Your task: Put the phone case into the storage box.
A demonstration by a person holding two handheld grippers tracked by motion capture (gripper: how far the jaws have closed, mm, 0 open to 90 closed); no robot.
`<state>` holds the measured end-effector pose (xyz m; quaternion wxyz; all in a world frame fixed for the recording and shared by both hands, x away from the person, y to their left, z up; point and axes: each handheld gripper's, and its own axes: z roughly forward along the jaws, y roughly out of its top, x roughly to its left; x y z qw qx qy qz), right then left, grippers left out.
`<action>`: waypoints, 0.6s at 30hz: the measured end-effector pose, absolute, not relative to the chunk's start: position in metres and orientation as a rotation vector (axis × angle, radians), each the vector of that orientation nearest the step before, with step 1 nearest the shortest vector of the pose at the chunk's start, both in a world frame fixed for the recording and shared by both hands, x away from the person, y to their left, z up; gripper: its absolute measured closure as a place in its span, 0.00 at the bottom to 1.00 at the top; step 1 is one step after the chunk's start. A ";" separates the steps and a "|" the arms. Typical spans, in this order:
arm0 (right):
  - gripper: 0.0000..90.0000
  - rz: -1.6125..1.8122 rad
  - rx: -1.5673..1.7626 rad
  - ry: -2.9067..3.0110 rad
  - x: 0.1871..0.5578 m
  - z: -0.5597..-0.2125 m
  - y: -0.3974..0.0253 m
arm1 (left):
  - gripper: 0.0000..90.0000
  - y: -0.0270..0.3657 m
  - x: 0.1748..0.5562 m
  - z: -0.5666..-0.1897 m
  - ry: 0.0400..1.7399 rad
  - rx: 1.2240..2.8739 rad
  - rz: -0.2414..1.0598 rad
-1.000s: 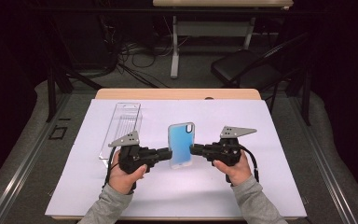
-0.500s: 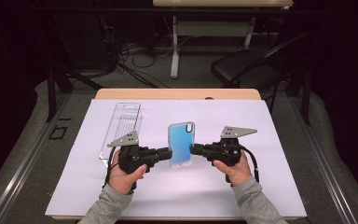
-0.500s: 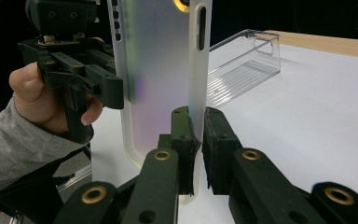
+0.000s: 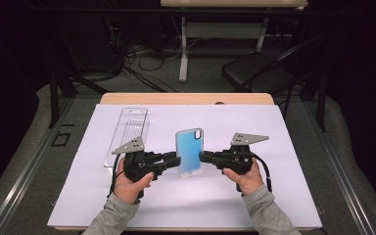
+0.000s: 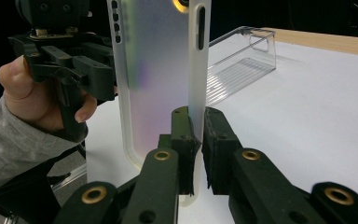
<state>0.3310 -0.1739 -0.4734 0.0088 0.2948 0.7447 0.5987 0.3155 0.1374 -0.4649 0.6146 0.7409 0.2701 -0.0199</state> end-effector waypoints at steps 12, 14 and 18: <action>0.93 1.779 1.015 2.253 0.333 -0.476 -0.177 | 0.59 0.137 0.317 -0.466 0.666 1.701 0.049; 0.93 1.755 1.036 2.237 0.333 -0.476 -0.178 | 0.57 0.137 0.318 -0.467 0.678 1.704 0.068; 0.93 1.710 1.060 2.185 0.332 -0.475 -0.178 | 0.56 0.137 0.319 -0.467 0.691 1.715 0.106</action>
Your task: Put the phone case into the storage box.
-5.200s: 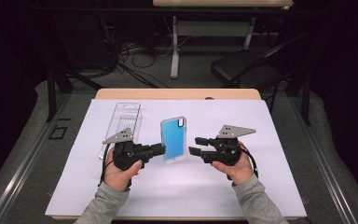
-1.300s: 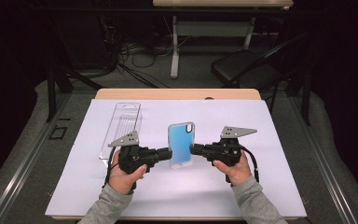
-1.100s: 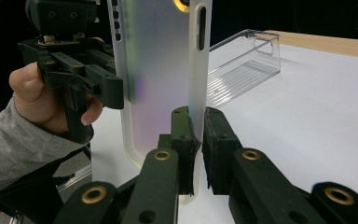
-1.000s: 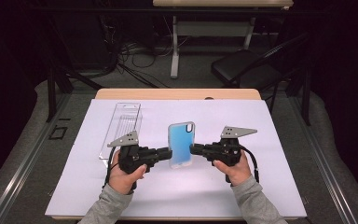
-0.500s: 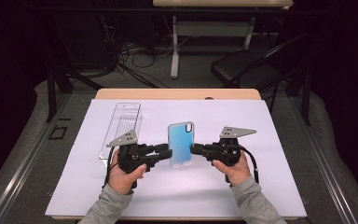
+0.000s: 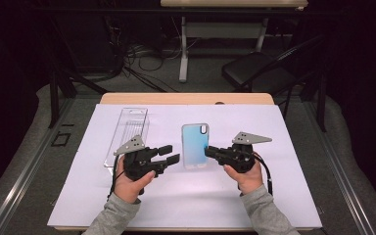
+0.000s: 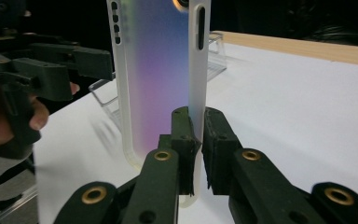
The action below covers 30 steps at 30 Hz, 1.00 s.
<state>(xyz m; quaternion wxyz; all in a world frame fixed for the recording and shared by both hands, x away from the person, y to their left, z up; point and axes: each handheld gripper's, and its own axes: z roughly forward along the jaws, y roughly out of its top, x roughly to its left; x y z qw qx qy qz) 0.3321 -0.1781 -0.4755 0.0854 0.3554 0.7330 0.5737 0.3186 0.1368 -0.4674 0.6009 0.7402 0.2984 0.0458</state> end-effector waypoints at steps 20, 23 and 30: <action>0.93 1.383 1.129 1.945 0.325 -0.479 -0.171 | 0.50 0.136 0.321 -0.472 0.757 1.743 0.212; 0.93 1.351 1.147 1.918 0.325 -0.480 -0.170 | 0.50 0.136 0.322 -0.472 0.762 1.746 0.217; 0.93 1.283 1.183 1.865 0.327 -0.484 -0.168 | 0.50 0.133 0.324 -0.472 0.793 1.747 0.249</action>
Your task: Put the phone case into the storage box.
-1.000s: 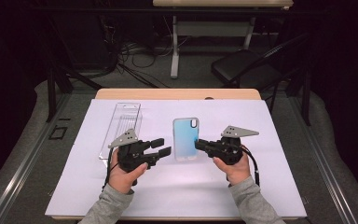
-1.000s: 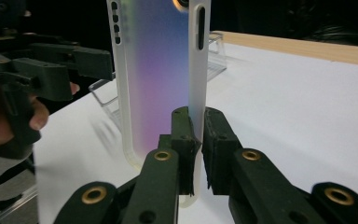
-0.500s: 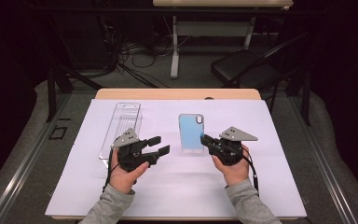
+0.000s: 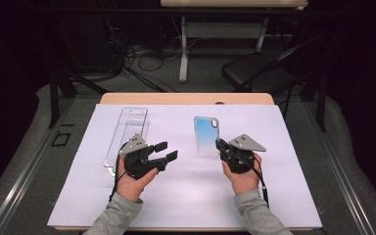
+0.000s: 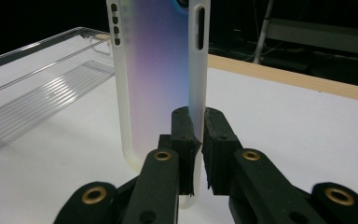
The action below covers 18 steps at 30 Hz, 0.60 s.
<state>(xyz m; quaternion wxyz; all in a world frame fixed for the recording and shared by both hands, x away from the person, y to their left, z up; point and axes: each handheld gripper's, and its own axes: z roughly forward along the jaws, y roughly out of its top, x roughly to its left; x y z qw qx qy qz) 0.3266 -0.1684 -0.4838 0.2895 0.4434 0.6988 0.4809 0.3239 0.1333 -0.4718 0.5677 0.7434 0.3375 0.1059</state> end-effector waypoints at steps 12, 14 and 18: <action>0.93 1.259 1.169 1.831 0.326 -0.485 -0.157 | 0.56 0.117 0.332 -0.468 0.836 1.735 0.288; 0.93 1.254 1.162 1.832 0.327 -0.485 -0.156 | 0.57 0.113 0.333 -0.467 0.845 1.734 0.298; 0.93 1.251 1.177 1.835 0.327 -0.487 -0.153 | 0.59 0.107 0.339 -0.467 0.866 1.730 0.312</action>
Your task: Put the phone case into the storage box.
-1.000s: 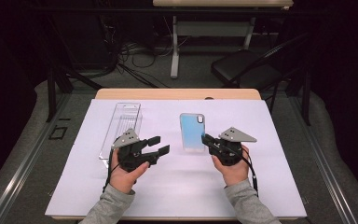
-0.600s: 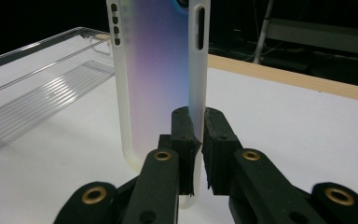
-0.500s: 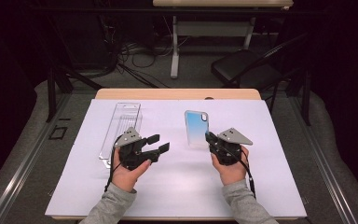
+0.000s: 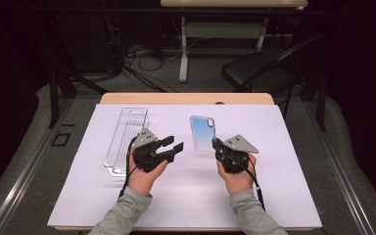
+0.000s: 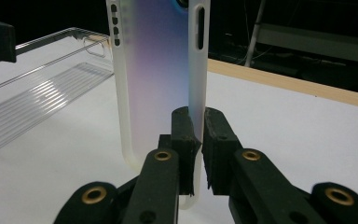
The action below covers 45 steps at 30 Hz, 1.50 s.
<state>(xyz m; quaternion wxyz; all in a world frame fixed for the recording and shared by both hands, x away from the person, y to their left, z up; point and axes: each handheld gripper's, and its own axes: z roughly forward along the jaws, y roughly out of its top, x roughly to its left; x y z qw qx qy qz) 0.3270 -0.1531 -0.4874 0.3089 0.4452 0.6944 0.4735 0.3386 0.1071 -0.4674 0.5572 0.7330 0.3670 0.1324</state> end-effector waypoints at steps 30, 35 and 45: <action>0.93 1.266 1.206 1.810 0.331 -0.495 -0.134 | 0.72 0.083 0.373 -0.450 0.936 1.705 0.391; 0.93 1.272 1.208 1.799 0.330 -0.494 -0.135 | 0.76 0.080 0.377 -0.447 0.941 1.697 0.394; 0.93 1.276 1.209 1.797 0.330 -0.495 -0.134 | 0.83 0.077 0.382 -0.447 0.970 1.679 0.371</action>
